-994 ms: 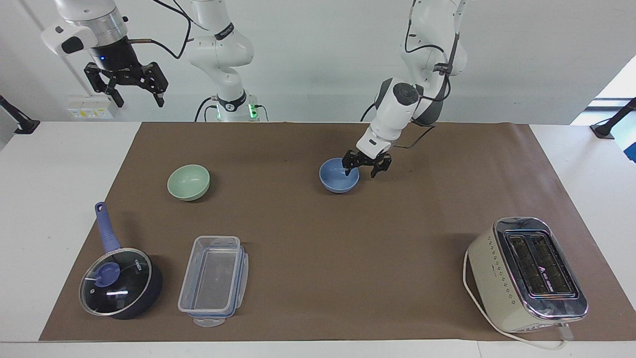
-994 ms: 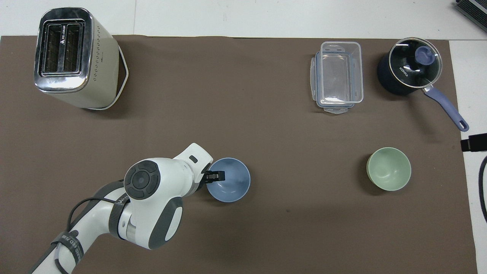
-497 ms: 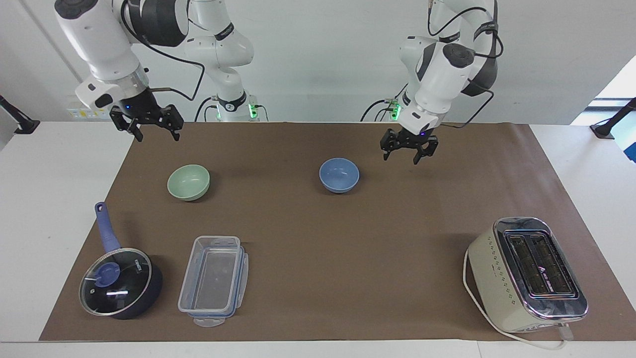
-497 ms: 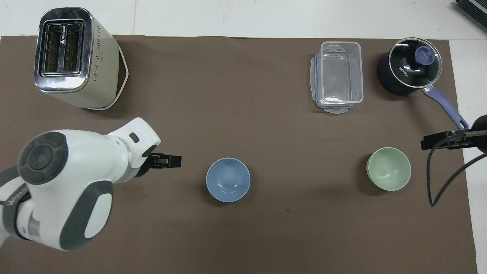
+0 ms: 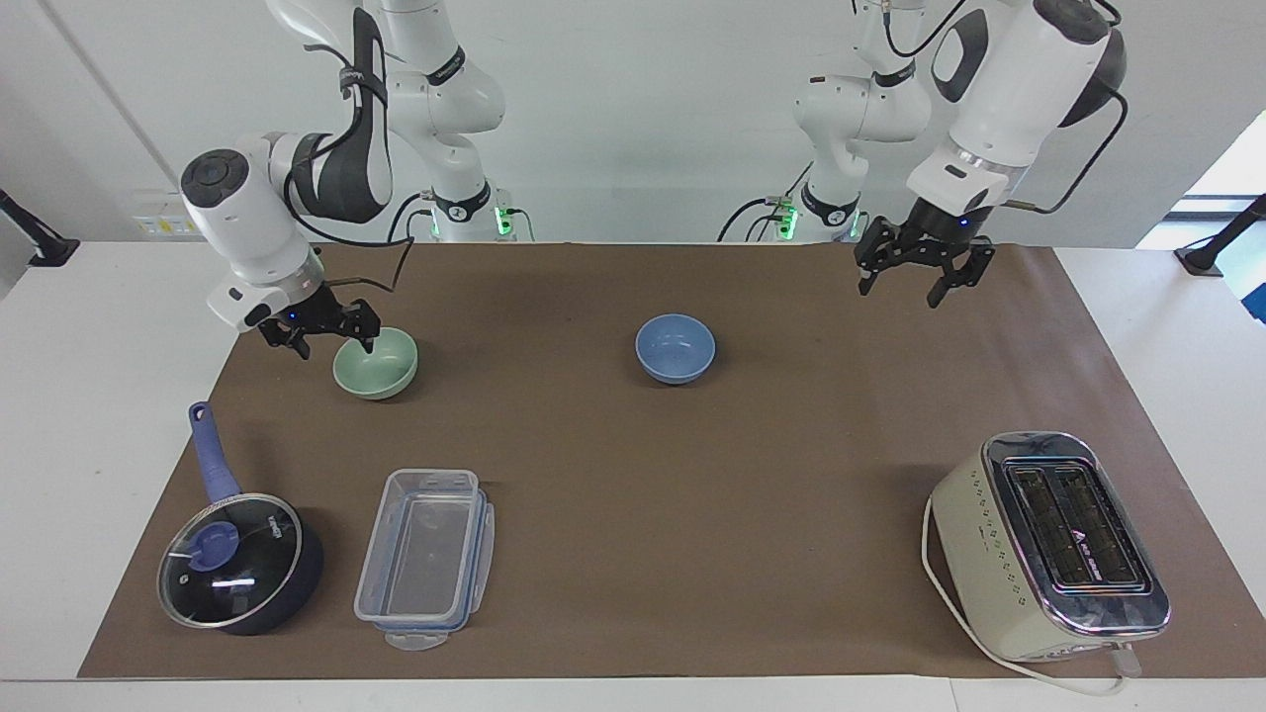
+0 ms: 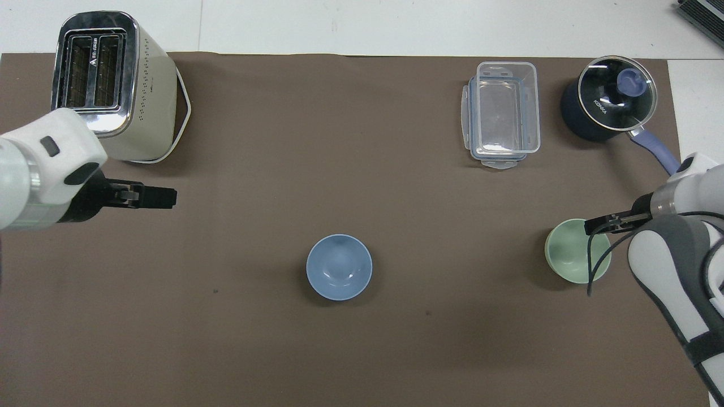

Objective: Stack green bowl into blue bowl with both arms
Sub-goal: 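Release the blue bowl with the left gripper while the right gripper reaches the green bowl, then grasp the green bowl rim with the right gripper and lift it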

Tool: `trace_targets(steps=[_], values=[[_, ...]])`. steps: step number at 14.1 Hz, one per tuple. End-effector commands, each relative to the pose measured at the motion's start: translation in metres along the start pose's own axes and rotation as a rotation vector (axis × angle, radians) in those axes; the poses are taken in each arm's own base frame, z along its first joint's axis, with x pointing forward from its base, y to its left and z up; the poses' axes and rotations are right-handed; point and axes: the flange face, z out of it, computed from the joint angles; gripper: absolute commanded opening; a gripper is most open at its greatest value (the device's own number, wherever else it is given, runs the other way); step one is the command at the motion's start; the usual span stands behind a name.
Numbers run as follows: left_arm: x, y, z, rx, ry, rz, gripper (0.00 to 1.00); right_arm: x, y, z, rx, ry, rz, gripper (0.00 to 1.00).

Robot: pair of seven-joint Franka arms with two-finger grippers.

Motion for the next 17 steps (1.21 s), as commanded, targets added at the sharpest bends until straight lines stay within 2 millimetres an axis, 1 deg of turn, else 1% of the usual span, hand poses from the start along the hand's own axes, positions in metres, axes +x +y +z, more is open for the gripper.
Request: trace_targets(steps=[1, 2, 3, 4, 5, 7, 9, 10, 11, 13, 14, 15, 16, 17], values=[[0.013, -0.025, -0.027, 0.027, -0.014, 0.041, 1.00, -0.014, 0.023, 0.031, 0.003, -0.001, -0.022, 1.00], [0.014, -0.033, -0.036, 0.032, -0.019, 0.047, 1.00, -0.016, 0.026, 0.036, 0.003, -0.002, -0.018, 1.00], [0.016, -0.041, -0.040, 0.036, -0.038, 0.051, 1.00, -0.018, 0.025, 0.042, 0.006, -0.008, -0.017, 1.00], [0.020, -0.043, -0.043, 0.052, -0.053, 0.056, 1.00, -0.020, 0.025, 0.047, 0.009, -0.012, -0.011, 1.00], [0.023, -0.045, -0.042, 0.069, -0.074, 0.065, 1.00, -0.019, 0.024, 0.059, 0.010, -0.019, -0.009, 1.00], [0.021, -0.045, -0.042, 0.073, -0.091, 0.117, 1.00, -0.018, 0.025, 0.068, 0.009, -0.016, 0.001, 1.00], [0.027, -0.047, -0.026, 0.070, -0.118, 0.146, 1.00, -0.017, 0.024, 0.070, 0.041, -0.007, 0.030, 0.99], [0.028, -0.048, -0.028, 0.070, -0.116, 0.145, 1.00, -0.016, 0.024, 0.069, 0.041, -0.004, 0.033, 0.86], [0.030, -0.047, -0.033, 0.072, -0.110, 0.146, 1.00, -0.015, 0.024, 0.068, 0.041, -0.003, 0.038, 0.75], [0.025, -0.046, -0.034, 0.074, -0.147, 0.150, 1.00, -0.014, 0.025, 0.069, 0.040, -0.003, 0.050, 0.50], [0.019, -0.047, -0.037, 0.090, -0.160, 0.152, 1.00, -0.013, 0.025, 0.069, 0.039, -0.002, 0.050, 0.31], [0.015, -0.047, -0.038, 0.092, -0.190, 0.151, 1.00, -0.013, 0.026, 0.069, 0.040, -0.001, 0.062, 0.01], [0.014, -0.048, -0.041, 0.095, -0.194, 0.147, 1.00, -0.013, 0.026, 0.069, 0.040, 0.000, 0.068, 0.00], [0.014, -0.048, -0.040, 0.096, -0.200, 0.146, 1.00, -0.012, 0.025, 0.068, 0.039, 0.001, 0.066, 0.00]])
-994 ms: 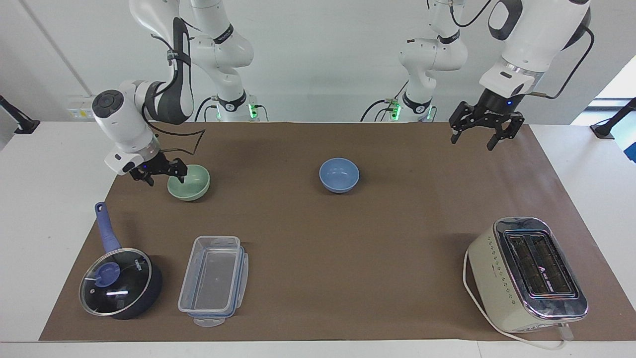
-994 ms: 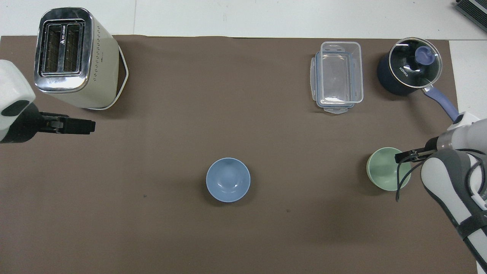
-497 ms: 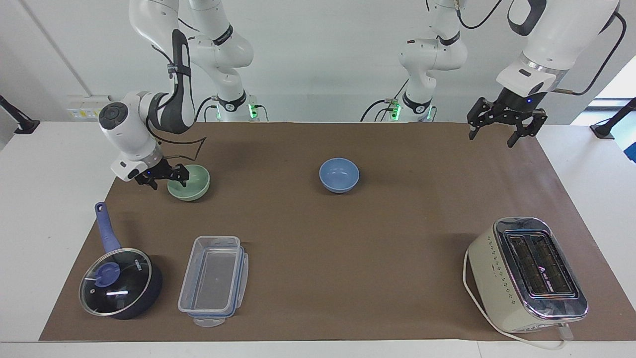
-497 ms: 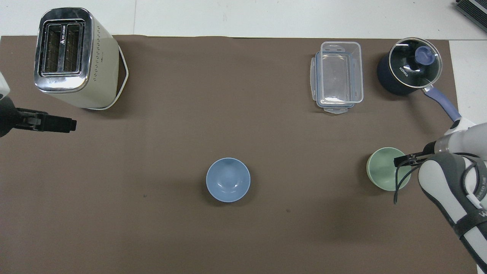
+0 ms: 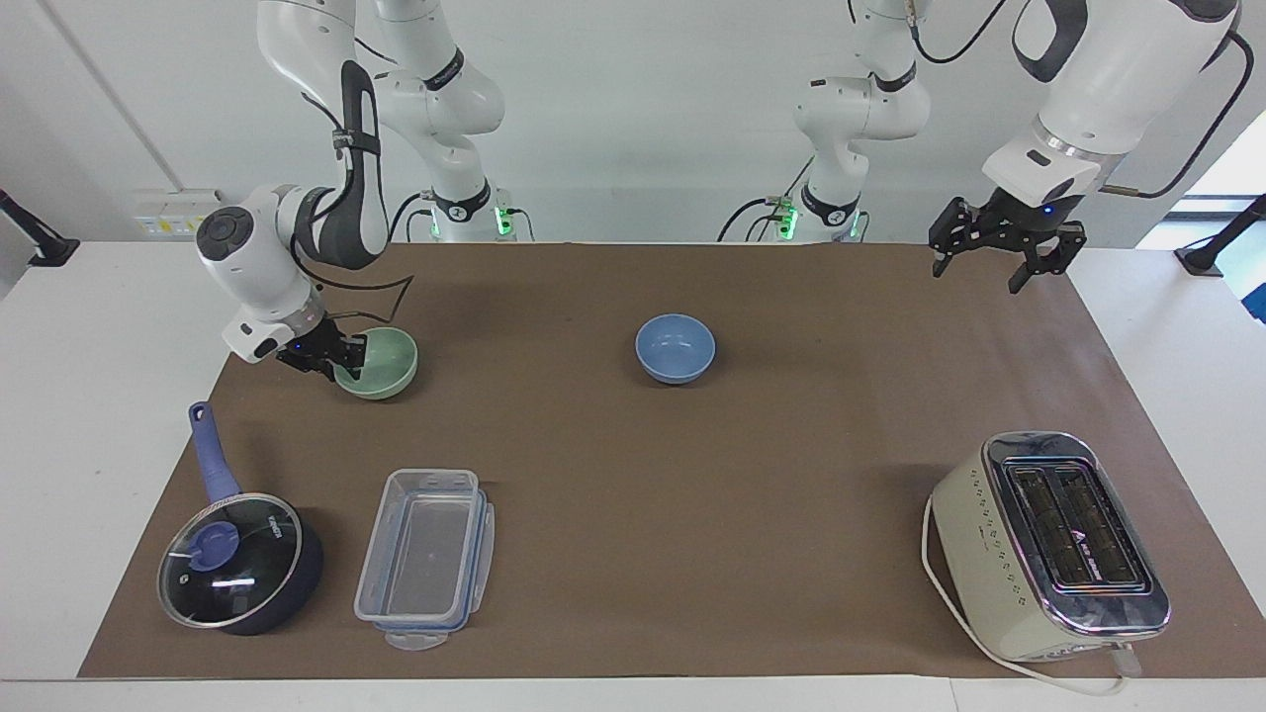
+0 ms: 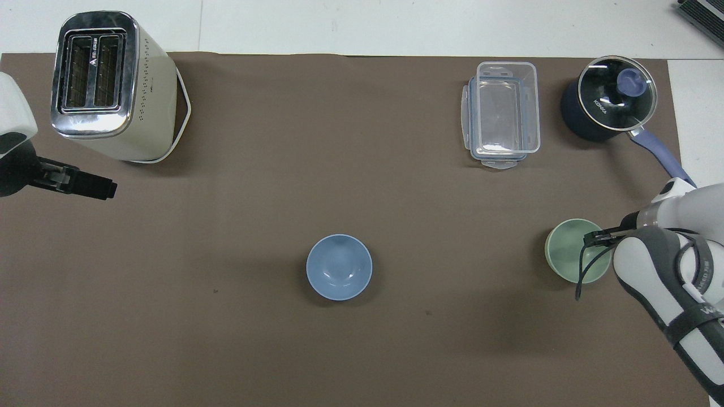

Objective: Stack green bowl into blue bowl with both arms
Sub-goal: 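Grasp the green bowl rim with the right gripper and lift it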

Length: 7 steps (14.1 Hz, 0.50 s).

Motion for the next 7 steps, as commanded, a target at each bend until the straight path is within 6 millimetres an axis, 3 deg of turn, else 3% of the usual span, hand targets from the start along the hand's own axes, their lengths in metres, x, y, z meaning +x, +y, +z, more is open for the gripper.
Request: trace_targets(steps=[1, 4, 7], values=[[-0.003, -0.003, -0.004, 0.019, -0.031, 0.008, 1.00, 0.003, 0.002, -0.001, 0.006, 0.021, 0.027, 0.00], [0.001, -0.005, -0.014, 0.024, -0.013, 0.007, 1.00, 0.010, 0.006, -0.011, 0.005, 0.030, 0.021, 0.00], [0.009, -0.007, -0.016, 0.018, -0.023, 0.005, 1.00, 0.016, -0.007, -0.068, 0.051, 0.042, 0.016, 0.00]])
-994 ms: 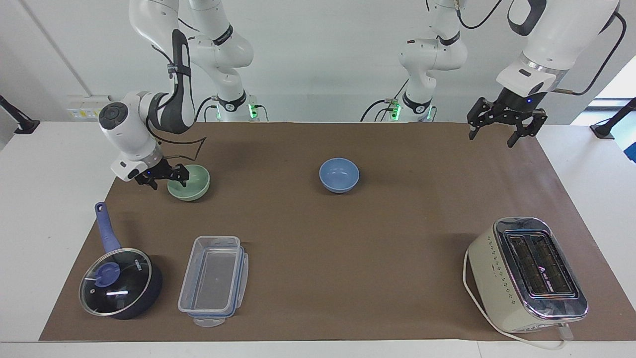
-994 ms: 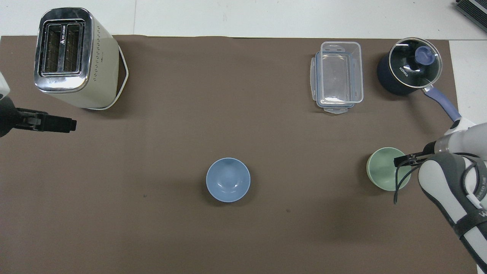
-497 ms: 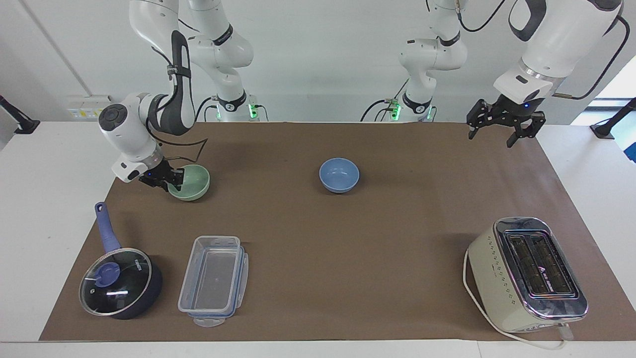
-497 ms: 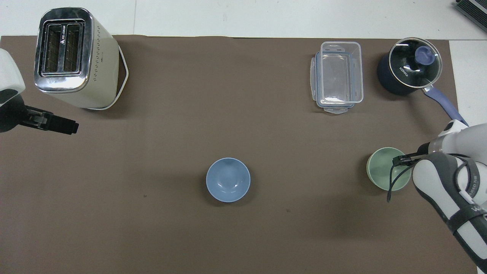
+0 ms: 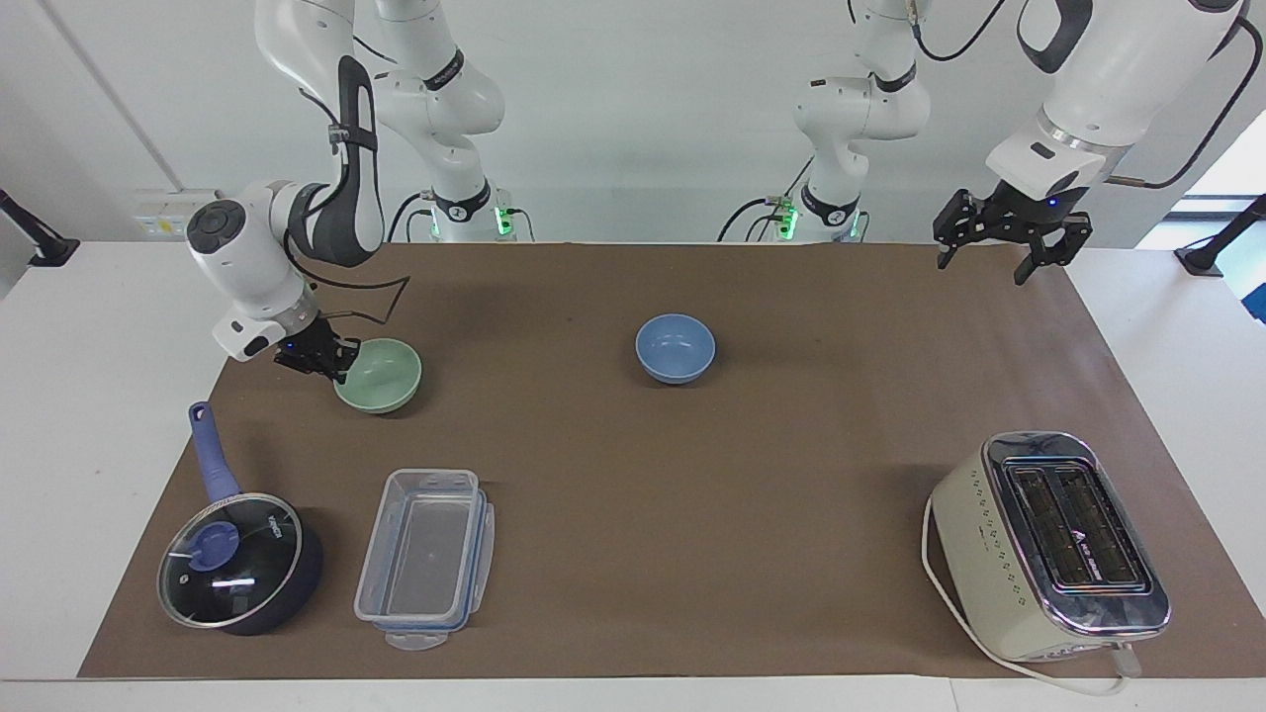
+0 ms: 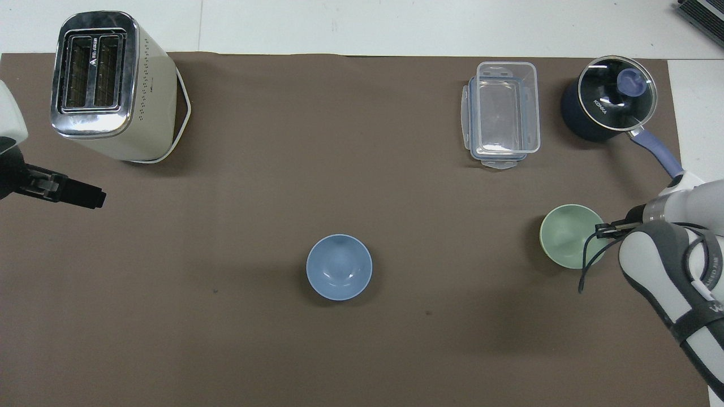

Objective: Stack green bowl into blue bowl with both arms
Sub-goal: 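Grasp the green bowl rim with the right gripper and lift it, then carry the green bowl with the right gripper over the blue bowl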

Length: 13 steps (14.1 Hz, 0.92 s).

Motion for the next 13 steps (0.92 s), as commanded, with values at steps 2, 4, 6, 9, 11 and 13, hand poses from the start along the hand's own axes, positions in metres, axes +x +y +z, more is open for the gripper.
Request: trace_targets(steps=[2, 4, 6, 9, 11, 13], values=[[0.016, -0.008, -0.008, 0.000, -0.040, 0.002, 1.00, 0.010, -0.013, -0.071, 0.074, 0.006, -0.014, 0.00], [0.015, -0.006, -0.009, -0.002, -0.044, 0.005, 1.00, 0.015, -0.027, -0.099, 0.111, 0.032, -0.046, 0.00], [0.016, -0.006, -0.011, 0.011, -0.028, 0.000, 1.00, 0.022, -0.052, -0.125, 0.111, 0.046, -0.090, 0.00], [0.015, -0.007, -0.013, 0.015, -0.020, -0.005, 1.00, 0.032, -0.109, -0.146, 0.113, 0.037, -0.118, 0.00], [0.015, -0.007, -0.013, 0.014, -0.019, -0.034, 1.00, 0.036, -0.159, -0.145, 0.110, 0.035, -0.073, 0.00], [0.014, -0.006, -0.014, 0.008, -0.016, -0.075, 1.00, 0.035, -0.200, -0.142, 0.108, 0.025, -0.034, 0.00]])
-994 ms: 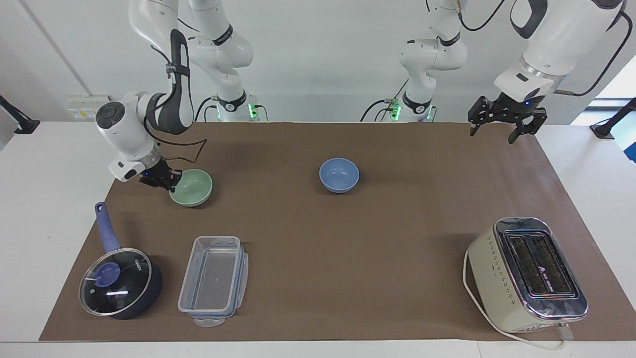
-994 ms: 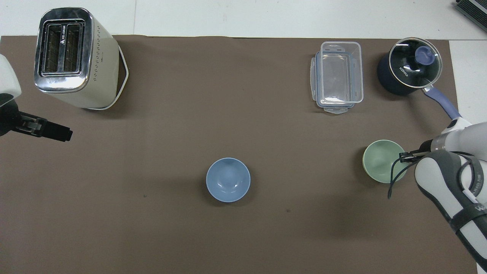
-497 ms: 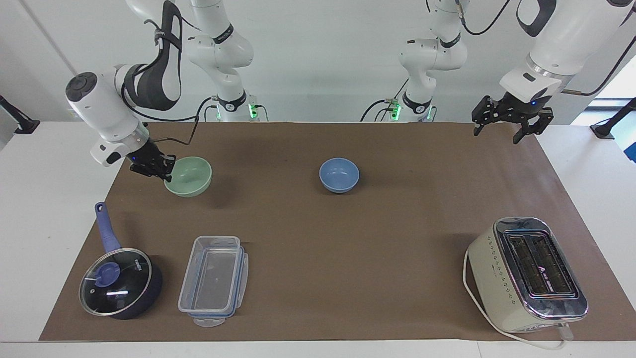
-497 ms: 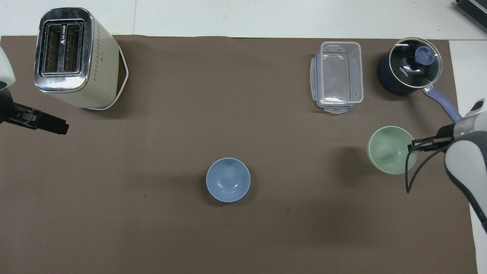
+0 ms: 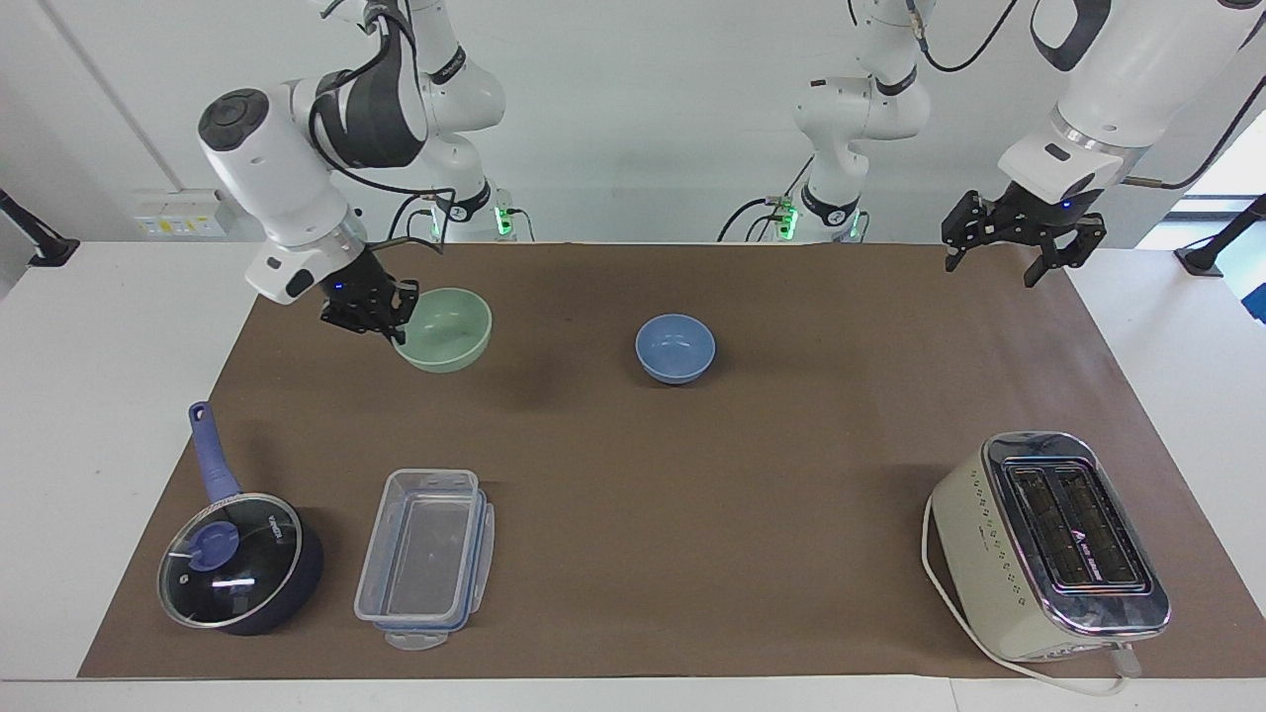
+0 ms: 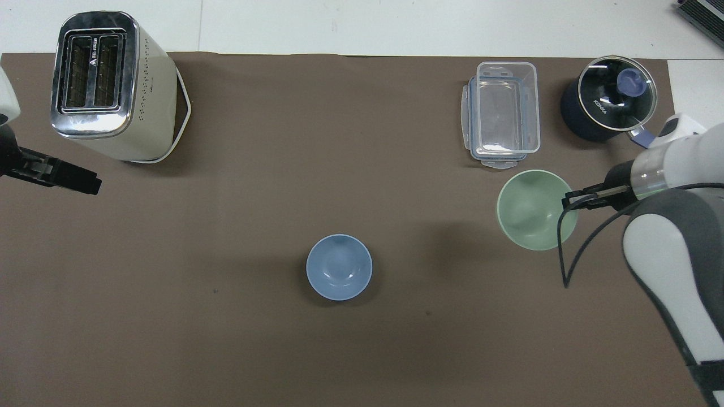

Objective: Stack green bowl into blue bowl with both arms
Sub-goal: 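Carry the green bowl with the right gripper over the blue bowl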

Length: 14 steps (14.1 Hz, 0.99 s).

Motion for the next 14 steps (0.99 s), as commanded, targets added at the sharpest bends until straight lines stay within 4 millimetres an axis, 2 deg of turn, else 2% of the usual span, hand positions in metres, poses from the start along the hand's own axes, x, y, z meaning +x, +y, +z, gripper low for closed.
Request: trace_targets(steps=[1, 4, 7, 10, 12, 14], values=[[-0.001, -0.002, -0.004, 0.008, -0.004, -0.037, 1.00, 0.006, -0.047, 0.009, 0.013, -0.007, 0.058, 0.00], [-0.002, -0.002, -0.003, 0.007, -0.007, -0.038, 1.00, 0.007, -0.118, 0.026, 0.012, 0.013, 0.127, 0.00], [-0.011, -0.006, -0.005, 0.003, -0.012, -0.055, 1.00, 0.005, -0.190, 0.051, 0.018, 0.038, 0.203, 0.00], [-0.016, -0.011, -0.004, -0.001, -0.016, -0.069, 1.00, -0.001, -0.232, 0.056, 0.031, 0.045, 0.235, 0.00], [-0.016, -0.011, -0.004, -0.001, -0.016, -0.069, 1.00, -0.005, -0.272, 0.078, 0.032, 0.037, 0.263, 0.00], [-0.016, -0.011, -0.004, -0.001, -0.016, -0.069, 1.00, -0.011, -0.288, 0.093, 0.026, 0.026, 0.263, 0.00]])
